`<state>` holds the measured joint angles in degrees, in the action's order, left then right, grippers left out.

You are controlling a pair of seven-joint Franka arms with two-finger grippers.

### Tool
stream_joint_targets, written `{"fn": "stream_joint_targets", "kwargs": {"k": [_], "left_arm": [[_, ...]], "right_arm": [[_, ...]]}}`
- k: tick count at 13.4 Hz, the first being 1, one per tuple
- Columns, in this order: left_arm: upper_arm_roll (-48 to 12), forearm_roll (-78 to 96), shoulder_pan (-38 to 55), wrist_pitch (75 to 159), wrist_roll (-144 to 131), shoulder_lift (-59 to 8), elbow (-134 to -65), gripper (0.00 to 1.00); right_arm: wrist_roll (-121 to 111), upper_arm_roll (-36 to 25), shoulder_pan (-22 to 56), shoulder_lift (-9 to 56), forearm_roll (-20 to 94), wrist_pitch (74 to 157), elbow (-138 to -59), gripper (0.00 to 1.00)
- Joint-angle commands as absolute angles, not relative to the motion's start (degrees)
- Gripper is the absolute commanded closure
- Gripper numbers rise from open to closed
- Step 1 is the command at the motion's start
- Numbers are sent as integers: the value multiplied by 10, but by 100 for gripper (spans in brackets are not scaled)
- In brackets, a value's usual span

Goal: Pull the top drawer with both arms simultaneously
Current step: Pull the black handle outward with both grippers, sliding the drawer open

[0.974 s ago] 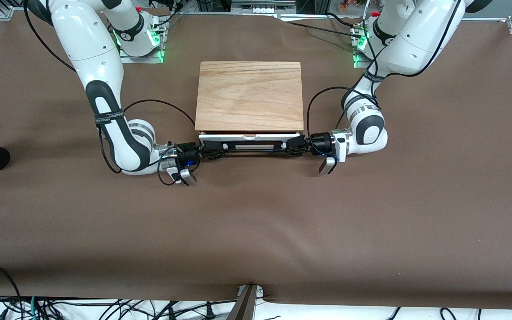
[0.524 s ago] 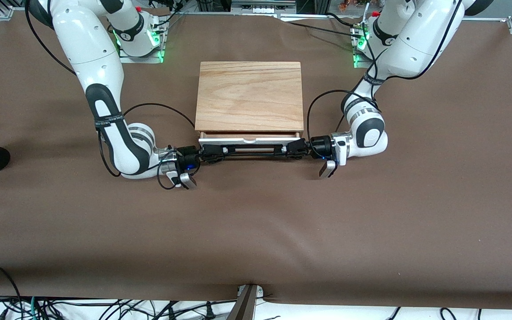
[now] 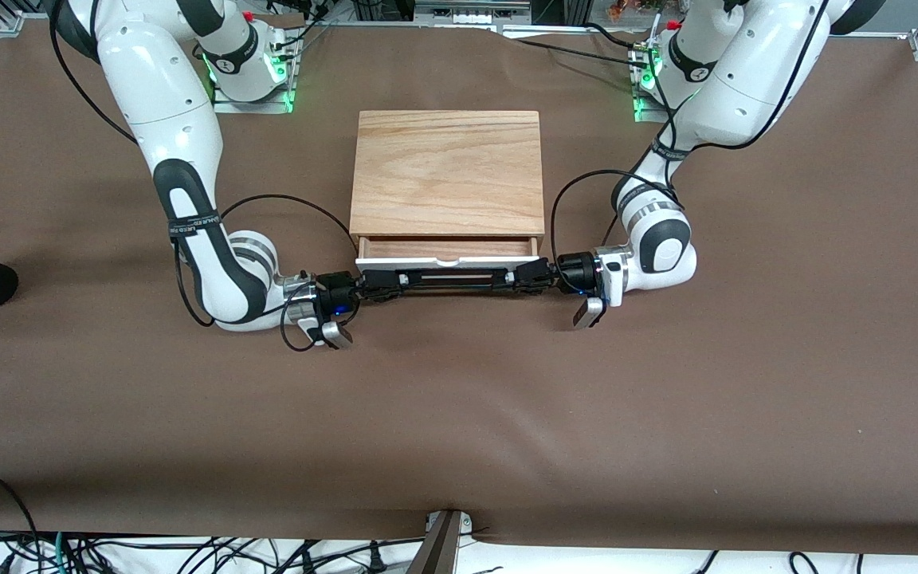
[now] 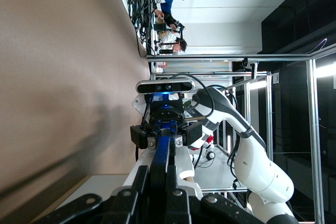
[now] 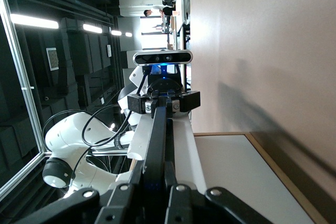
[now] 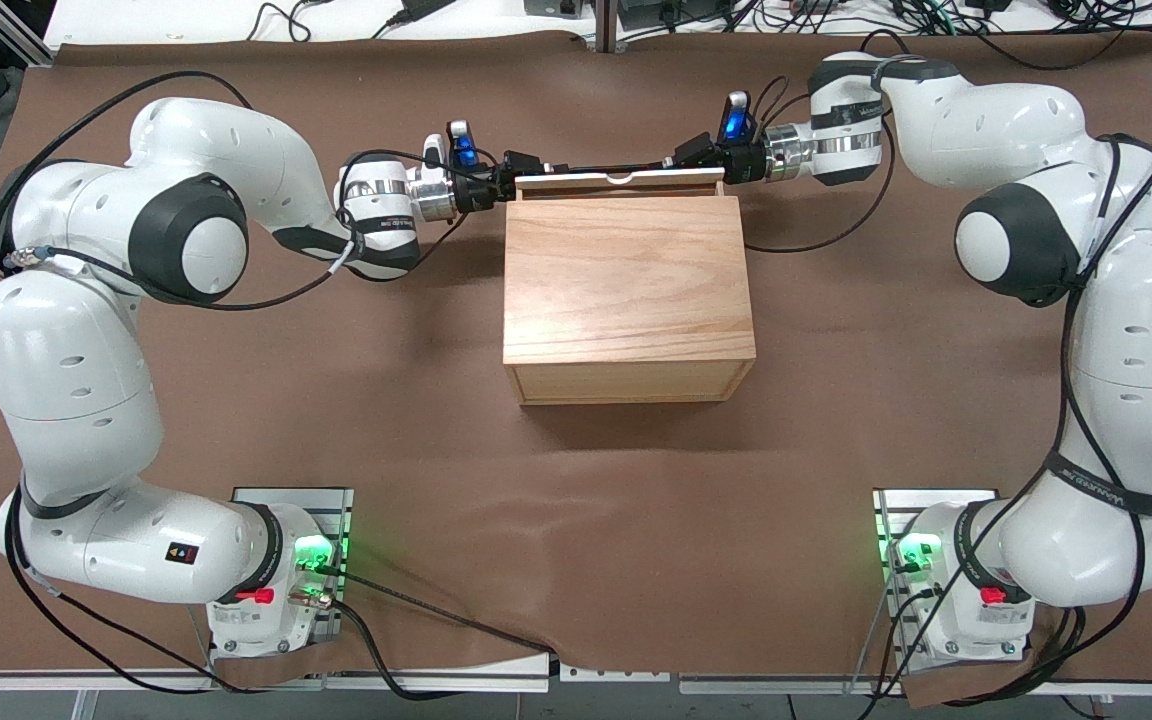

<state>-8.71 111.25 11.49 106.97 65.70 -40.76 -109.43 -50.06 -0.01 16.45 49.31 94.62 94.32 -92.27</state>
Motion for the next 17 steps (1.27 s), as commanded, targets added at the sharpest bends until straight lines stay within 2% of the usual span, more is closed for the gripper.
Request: {"fn": "stream_joint_targets", "kwargs": {"k": [1,11,17], "left_arm": [[-72,1104,114,1052,643,-413,-1087,100],[-41,1081,116,1050,591,-432,-1039,100],[-31,1080,116,1049,563,-432,-1028,100]], "right_arm": [[-449,-1,112,510,981,940,-860,100],[-418,-1,110,544,983,947,-795,100],[-421,-1,106,552,981,945,-795,100]]}}
